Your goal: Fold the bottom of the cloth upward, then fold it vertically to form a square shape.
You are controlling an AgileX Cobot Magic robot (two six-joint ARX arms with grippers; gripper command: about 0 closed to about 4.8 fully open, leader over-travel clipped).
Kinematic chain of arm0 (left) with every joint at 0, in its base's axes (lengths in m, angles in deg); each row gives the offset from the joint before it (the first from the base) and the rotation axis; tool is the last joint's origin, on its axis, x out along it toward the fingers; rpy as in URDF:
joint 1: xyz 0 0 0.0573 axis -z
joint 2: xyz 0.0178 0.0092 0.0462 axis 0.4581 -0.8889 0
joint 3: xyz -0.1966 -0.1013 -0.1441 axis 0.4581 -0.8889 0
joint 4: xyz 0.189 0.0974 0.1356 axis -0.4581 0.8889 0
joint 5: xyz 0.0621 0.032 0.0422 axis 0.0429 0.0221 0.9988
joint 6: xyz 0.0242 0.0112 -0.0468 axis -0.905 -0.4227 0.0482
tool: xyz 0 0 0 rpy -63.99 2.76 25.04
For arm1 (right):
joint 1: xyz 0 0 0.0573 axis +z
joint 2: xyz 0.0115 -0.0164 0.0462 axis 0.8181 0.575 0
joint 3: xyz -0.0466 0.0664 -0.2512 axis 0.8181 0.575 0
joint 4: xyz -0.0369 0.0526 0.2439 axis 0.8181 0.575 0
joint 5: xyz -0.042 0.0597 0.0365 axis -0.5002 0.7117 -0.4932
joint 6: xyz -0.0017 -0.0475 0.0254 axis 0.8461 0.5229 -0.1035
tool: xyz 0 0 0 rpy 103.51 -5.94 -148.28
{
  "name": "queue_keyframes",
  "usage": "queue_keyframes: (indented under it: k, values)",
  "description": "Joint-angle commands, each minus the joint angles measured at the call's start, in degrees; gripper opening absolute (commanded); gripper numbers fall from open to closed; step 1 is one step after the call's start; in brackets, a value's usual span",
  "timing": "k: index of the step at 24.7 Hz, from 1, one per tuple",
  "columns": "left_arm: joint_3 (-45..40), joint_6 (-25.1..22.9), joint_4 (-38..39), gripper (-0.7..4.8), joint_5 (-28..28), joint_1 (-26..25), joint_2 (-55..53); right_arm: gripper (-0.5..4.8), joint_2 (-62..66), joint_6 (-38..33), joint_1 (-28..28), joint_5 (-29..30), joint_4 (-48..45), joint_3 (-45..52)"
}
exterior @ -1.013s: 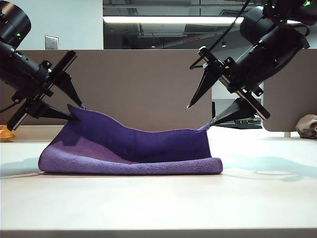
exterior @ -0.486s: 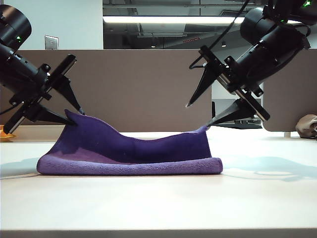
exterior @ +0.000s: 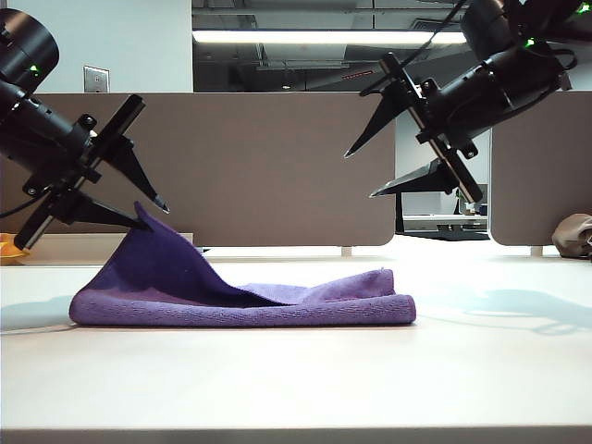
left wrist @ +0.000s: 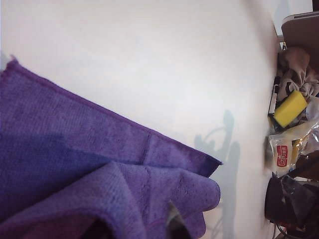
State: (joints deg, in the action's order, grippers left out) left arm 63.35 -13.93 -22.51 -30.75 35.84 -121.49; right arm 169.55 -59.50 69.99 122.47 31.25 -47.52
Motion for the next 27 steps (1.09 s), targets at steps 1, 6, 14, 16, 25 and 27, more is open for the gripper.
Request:
queue_keyframes:
  k: [1, 6, 14, 16, 25, 27]
  values:
    - [0.15, -0.04, 0.02, 1.25, 1.95, -0.07, 0.04, 2.84, -0.24, 2.23, -0.13, 1.60, 6.62, -0.24]
    - [0.15, 0.00, 0.02, 1.25, 4.31, -0.07, 0.04, 2.84, -0.24, 13.49, 0.11, -3.87, 20.81, -0.11]
    - [0.15, 0.00, 0.04, 1.25, 4.42, -0.07, 0.04, 2.83, 1.01, 14.29, 0.50, -3.50, 21.57, 0.11]
    - [0.15, 0.00, 0.02, 1.25, 3.28, -0.07, 0.04, 2.83, 3.13, 14.34, 0.57, -1.55, 21.33, 0.11]
    - [0.15, 0.00, 0.11, 1.25, 1.90, -0.07, 0.04, 2.61, 6.69, 13.64, 0.94, 2.21, 16.55, 0.09]
    - [0.15, 0.00, 0.11, 1.25, 1.88, -0.07, 0.04, 2.61, 6.80, 13.31, 1.20, 2.19, 15.78, 0.09]
